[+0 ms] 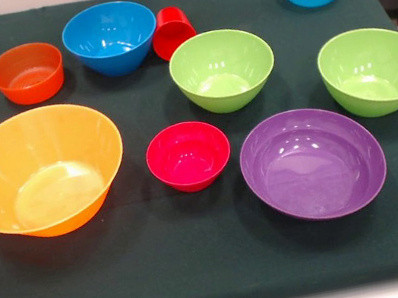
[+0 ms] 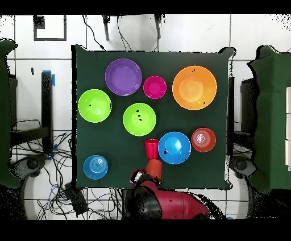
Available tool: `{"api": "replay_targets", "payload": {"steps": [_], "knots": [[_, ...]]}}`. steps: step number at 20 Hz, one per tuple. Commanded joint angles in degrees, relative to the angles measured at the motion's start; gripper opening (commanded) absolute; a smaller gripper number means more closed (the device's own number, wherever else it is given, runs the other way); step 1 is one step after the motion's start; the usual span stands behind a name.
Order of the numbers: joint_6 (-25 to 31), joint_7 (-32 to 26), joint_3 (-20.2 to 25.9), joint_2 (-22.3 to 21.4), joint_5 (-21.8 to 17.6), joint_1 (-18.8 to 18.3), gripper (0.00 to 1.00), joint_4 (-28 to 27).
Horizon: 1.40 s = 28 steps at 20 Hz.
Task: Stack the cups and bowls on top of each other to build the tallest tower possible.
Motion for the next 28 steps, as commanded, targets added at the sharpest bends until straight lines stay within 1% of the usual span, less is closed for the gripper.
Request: {"api": "replay_targets", "payload": {"steps": [1,3,7,13,17,20,25,28], "knots": [[12.08,-4.61,10.38,-0.01,1.20,-4.30,0.00,-7.78],[13.73,-5.96,11.76,0.90,0.52,-5.76,0.00,-9.73],[16.69,-6.91,13.32,1.18,-0.25,-7.26,0.00,-12.19],[19.59,-6.39,15.03,0.91,-0.93,-8.61,0.00,-14.07],[20.02,-5.43,14.60,1.25,-2.30,-7.99,0.00,-15.58],[21.60,-5.78,14.86,0.85,-2.17,-8.08,0.00,-16.44],[26.33,-9.08,17.19,-0.26,-1.09,-10.30,0.00,-19.12],[28.28,-10.46,18.44,-0.20,-1.50,-11.70,0.00,-21.01]]}}
